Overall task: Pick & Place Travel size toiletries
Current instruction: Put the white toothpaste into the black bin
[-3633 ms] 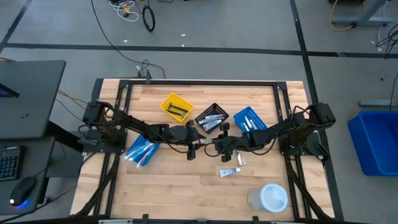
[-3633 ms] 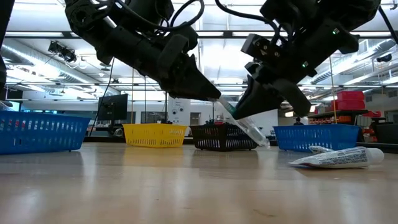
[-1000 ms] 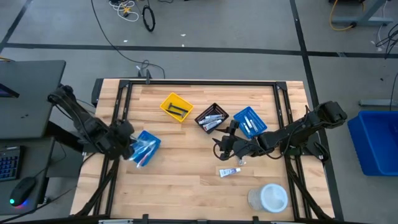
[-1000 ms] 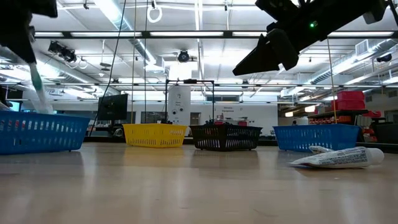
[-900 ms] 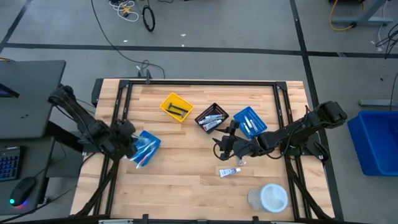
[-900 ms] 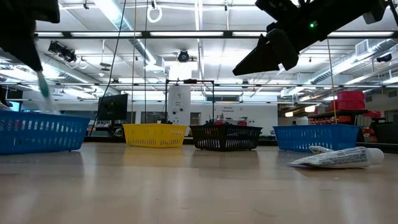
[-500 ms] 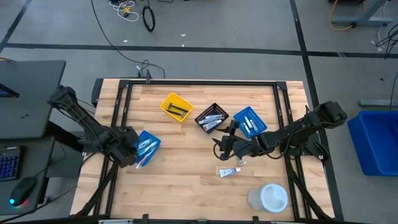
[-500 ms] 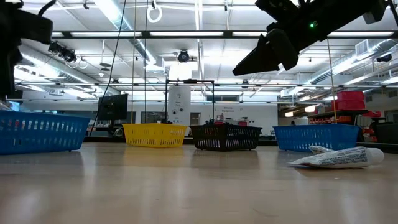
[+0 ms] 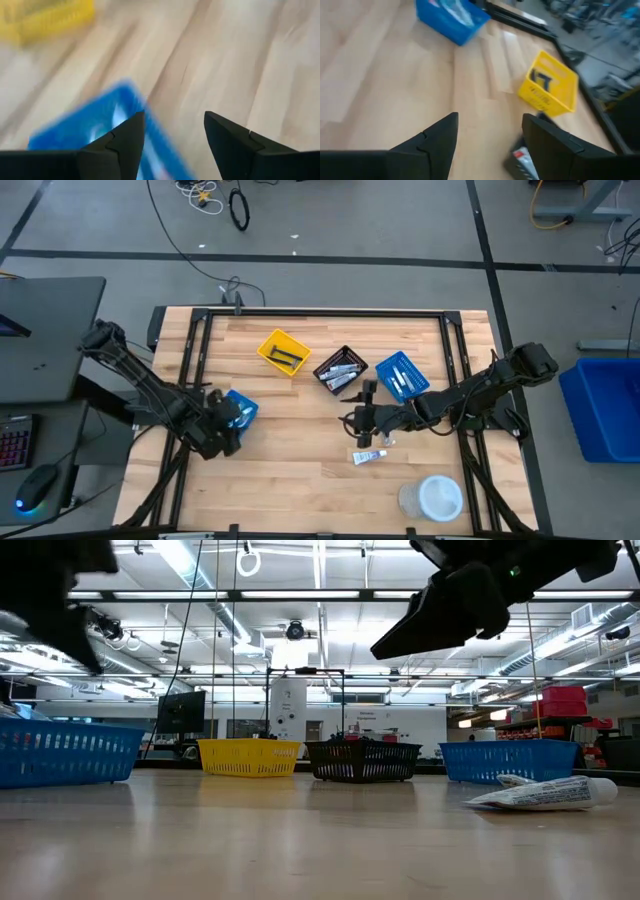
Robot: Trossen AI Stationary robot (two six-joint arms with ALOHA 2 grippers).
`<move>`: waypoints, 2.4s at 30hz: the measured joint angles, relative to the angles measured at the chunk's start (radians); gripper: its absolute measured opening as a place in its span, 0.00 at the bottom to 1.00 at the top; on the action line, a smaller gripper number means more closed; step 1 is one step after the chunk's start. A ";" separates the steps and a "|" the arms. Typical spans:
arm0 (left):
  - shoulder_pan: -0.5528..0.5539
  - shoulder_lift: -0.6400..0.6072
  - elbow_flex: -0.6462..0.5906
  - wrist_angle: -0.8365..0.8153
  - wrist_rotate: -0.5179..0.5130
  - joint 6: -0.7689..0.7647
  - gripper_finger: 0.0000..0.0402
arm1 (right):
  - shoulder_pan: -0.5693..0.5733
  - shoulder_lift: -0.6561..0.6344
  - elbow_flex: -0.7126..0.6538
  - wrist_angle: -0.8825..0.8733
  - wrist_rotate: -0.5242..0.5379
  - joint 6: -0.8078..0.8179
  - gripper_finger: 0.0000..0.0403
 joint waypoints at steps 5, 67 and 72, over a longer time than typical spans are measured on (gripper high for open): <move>0.039 0.000 0.000 0.270 -0.158 0.242 0.53 | -0.016 0.000 0.000 0.000 -0.075 0.071 0.54; 0.411 0.022 0.001 0.720 -0.151 0.760 0.52 | 0.136 0.175 -0.002 -0.056 -0.253 0.271 0.20; 0.411 0.022 0.001 0.720 -0.151 0.760 0.52 | 0.028 0.174 -0.001 0.203 0.111 -0.063 0.23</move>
